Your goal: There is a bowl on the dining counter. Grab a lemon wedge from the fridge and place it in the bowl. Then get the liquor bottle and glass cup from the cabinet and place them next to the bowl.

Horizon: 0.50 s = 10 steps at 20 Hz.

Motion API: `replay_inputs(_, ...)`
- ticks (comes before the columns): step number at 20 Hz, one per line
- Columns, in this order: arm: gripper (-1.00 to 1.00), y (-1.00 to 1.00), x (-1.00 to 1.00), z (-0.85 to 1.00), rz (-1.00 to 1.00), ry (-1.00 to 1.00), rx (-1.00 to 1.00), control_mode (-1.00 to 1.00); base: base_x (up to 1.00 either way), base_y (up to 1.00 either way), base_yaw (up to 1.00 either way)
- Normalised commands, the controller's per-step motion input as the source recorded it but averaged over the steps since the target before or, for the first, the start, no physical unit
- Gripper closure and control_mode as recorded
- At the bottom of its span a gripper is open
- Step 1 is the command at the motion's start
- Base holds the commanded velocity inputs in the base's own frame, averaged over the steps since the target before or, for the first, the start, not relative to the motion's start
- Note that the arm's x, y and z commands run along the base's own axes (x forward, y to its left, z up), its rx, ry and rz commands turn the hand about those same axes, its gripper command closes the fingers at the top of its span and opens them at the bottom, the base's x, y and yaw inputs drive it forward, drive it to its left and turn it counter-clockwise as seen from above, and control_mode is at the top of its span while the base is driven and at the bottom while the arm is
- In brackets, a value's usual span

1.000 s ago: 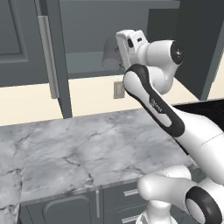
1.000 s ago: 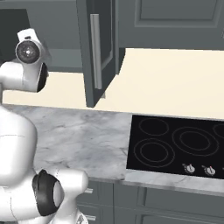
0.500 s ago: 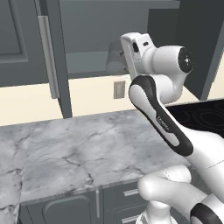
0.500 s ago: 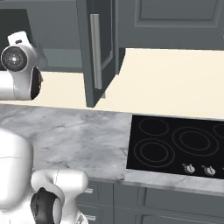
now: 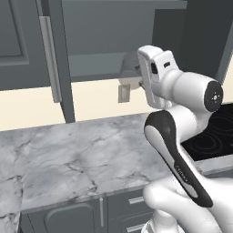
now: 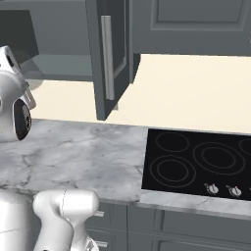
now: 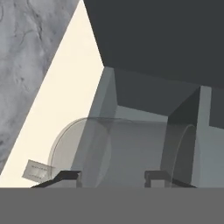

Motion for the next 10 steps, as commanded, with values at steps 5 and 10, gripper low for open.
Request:
replay_inputs(5,1.00,0.00,-0.52,0.00,-0.10,0.00,0.00,-1.00,0.00,0.00,0.00)
replay_inputs(10,1.00,-0.30,-0.13,0.01,-0.04,0.11,0.03,-1.00,0.00,0.00,0.00)
